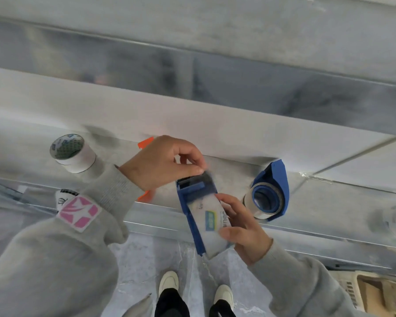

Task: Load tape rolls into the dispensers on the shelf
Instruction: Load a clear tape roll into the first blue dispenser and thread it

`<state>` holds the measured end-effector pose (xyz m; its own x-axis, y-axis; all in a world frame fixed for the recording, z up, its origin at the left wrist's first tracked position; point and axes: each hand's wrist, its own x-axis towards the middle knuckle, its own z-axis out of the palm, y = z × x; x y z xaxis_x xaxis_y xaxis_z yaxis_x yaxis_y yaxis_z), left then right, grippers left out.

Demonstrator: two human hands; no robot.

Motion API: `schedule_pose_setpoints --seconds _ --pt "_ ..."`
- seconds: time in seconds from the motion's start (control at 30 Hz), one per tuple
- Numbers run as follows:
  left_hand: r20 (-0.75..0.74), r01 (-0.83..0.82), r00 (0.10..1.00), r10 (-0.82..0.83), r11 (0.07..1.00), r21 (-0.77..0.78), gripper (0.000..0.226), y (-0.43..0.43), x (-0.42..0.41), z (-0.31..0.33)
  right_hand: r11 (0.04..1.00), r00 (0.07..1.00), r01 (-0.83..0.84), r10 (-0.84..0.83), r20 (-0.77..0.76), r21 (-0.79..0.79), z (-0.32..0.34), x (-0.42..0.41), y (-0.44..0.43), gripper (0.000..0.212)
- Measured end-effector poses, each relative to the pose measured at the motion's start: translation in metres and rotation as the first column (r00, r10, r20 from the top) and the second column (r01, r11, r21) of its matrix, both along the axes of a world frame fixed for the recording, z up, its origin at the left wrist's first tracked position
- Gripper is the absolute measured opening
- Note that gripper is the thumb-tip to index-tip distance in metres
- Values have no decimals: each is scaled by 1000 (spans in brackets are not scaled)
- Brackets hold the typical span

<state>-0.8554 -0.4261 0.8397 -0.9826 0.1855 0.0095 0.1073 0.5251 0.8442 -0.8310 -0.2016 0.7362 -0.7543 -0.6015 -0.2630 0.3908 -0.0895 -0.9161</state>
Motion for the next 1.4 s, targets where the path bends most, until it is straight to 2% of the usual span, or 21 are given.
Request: schedule_pose_setpoints --seconds 0.1,0.2,0.33,0.4,0.5,0.63,0.83,1.03,1.2,1.4 --pt "16 25 1000 -26 999 32 18 9 1 -5 996 998 -54 56 29 -71 2 5 0 78" --pt "26 30 999 -32 997 67 20 16 3 -12 991 997 -63 68 43 -116 8 11 1 75" --pt "16 32 999 -34 993 117 19 20 5 -15 989 996 -87 87 -8 -118 14 11 4 82" --pt "16 60 998 -62 994 89 13 22 5 -15 989 994 -99 94 -51 -112 16 12 6 86" --pt "9 98 995 -99 994 51 6 23 7 -16 989 992 -103 95 -80 -110 17 15 7 80" --pt "16 114 993 -115 993 33 7 24 8 -19 991 988 -111 102 -113 -78 22 17 8 74" --pt "99 151 985 -142 985 -86 8 27 6 -16 989 982 -141 135 -133 -37 25 21 12 70" --pt "100 131 987 -126 991 -40 7 24 7 -19 989 985 -143 138 -106 -43 23 22 18 72" --pt "77 89 993 -92 995 43 11 19 9 -21 988 994 -112 110 -25 -105 20 27 20 85" --pt "67 -6 998 2 999 48 19 16 18 -19 989 997 -76 77 -1 -130 25 32 19 94"
